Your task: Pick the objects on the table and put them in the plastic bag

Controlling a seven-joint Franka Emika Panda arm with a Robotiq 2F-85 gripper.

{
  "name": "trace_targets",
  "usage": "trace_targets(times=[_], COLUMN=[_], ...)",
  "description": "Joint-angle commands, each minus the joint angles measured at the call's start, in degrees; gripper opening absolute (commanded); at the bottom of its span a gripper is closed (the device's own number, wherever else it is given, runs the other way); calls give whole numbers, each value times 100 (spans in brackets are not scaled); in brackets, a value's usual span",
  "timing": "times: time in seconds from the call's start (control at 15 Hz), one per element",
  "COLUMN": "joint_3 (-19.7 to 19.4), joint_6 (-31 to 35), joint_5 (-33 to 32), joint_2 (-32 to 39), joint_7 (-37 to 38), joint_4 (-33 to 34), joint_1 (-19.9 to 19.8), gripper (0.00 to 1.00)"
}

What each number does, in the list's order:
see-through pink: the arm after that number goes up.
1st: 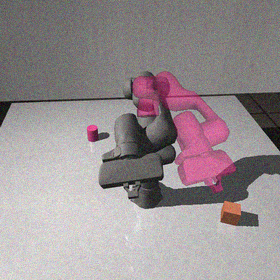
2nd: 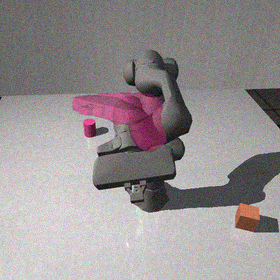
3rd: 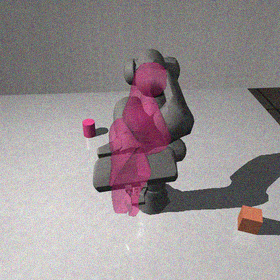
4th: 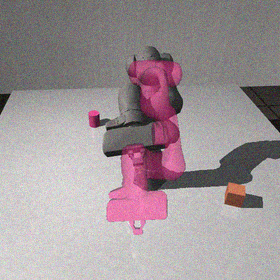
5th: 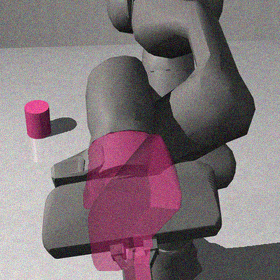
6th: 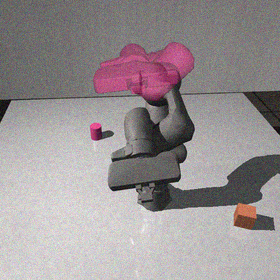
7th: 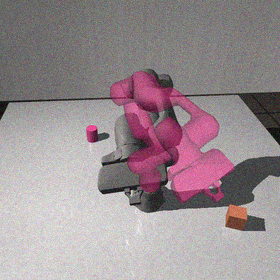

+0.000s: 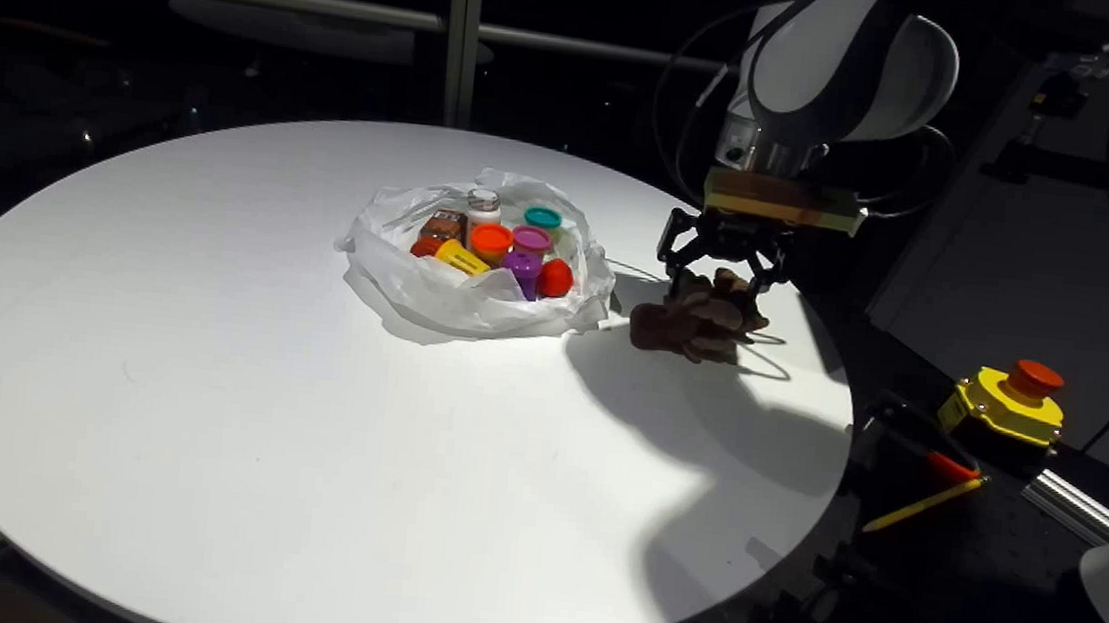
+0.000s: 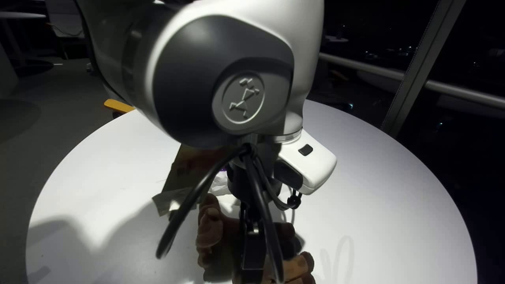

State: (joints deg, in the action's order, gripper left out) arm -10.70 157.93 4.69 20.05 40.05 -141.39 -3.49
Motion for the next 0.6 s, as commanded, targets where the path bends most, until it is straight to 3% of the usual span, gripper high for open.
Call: trace_targets(times=[0.0, 0.07, 0.13, 0.27, 0.53], joint_3=[-219, -239, -269, -292, -582], joint_6=[535, 490, 453, 364, 198], joint_5=[190, 218, 222, 265, 22], joint_2=[313, 396, 446, 430, -85], joint_7=[353, 415, 472, 537, 722], joint_4=[26, 48, 54, 47, -11], joint_1=[238, 261, 292, 310, 549], gripper=[100, 97, 73, 71, 38])
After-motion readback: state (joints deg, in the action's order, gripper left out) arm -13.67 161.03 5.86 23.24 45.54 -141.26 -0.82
